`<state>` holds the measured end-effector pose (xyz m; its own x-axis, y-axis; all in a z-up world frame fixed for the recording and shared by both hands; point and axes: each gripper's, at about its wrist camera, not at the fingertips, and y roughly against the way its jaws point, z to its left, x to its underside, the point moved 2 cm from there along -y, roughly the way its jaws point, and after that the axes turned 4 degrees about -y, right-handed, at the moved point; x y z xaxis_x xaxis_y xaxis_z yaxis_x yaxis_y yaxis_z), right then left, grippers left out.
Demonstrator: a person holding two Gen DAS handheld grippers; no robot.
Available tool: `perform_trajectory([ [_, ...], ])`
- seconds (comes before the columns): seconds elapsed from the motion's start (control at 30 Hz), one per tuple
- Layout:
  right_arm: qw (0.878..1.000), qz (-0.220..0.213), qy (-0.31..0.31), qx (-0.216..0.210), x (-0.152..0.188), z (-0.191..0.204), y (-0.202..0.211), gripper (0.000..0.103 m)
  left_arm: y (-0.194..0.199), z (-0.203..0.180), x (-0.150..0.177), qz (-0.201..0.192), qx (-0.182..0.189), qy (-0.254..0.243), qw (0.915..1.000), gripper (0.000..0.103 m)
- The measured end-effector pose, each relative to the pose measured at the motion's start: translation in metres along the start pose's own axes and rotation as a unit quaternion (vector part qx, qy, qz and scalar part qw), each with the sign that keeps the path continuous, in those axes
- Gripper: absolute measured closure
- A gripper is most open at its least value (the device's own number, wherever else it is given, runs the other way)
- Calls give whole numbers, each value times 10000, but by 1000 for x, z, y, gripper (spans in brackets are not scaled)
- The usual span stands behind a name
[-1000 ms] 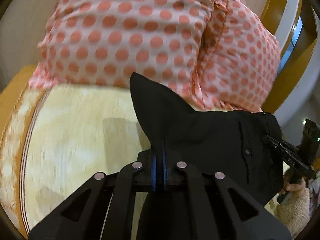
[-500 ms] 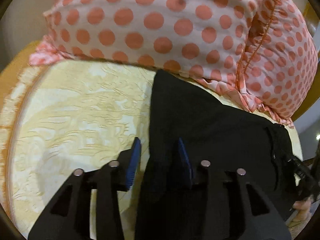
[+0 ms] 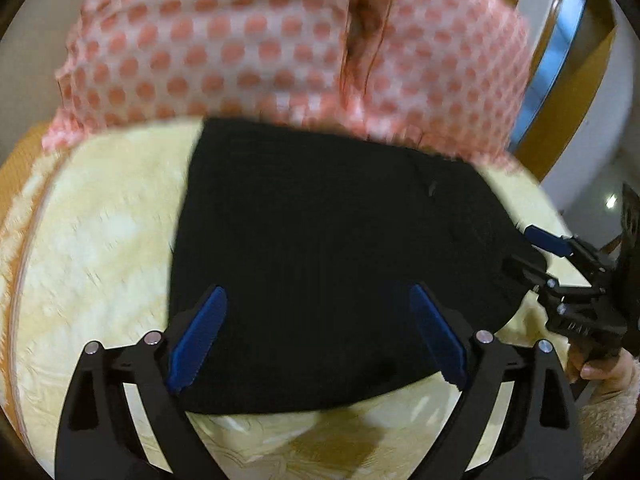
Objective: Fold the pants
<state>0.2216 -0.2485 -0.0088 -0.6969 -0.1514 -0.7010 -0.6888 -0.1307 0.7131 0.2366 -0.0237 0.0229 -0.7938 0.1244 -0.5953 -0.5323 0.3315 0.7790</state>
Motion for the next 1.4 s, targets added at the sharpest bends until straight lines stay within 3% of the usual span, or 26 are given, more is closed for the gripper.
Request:
perform_trajectory([
  [0.03, 9999, 146, 8, 12, 5, 3, -9, 23, -11, 2, 4, 149, -23, 49, 9999, 9],
  [0.07, 9998, -56, -202, -56, 7, 0, -8, 21, -9, -1, 5, -17, -52, -31, 10000, 6],
  [0.13, 9992, 19, -379, -158, 6, -4, -11, 21, -12, -7, 4, 47, -190, -120, 9997, 2],
  [0.27, 9983, -49, -573, -47, 7, -5, 0, 19, -4, -6, 3, -40, -216, 29, 9998, 3],
  [0.33, 9969, -233, -753, -12, 13, -5, 16, 7, 11, -5, 12, -227, -314, 42, 9992, 3],
  [0.43, 9932, -489, -1059, -22, 29, -6, 38, 3, 35, -1, 31, -453, -800, -17, 9958, 2],
  [0.57, 9888, -392, -1434, -100, 58, -2, 44, 2, 54, 7, 66, -478, -1232, 60, 9912, 2],
  [0.8, 9918, -312, -1232, 92, 85, 20, 37, 2, 49, 14, 97, -230, -1268, 300, 9912, 2],
  [1.4, 9898, -474, -1222, 561, 99, 37, 36, 1, 45, -2, 106, -352, -1589, 34, 9867, 2],
])
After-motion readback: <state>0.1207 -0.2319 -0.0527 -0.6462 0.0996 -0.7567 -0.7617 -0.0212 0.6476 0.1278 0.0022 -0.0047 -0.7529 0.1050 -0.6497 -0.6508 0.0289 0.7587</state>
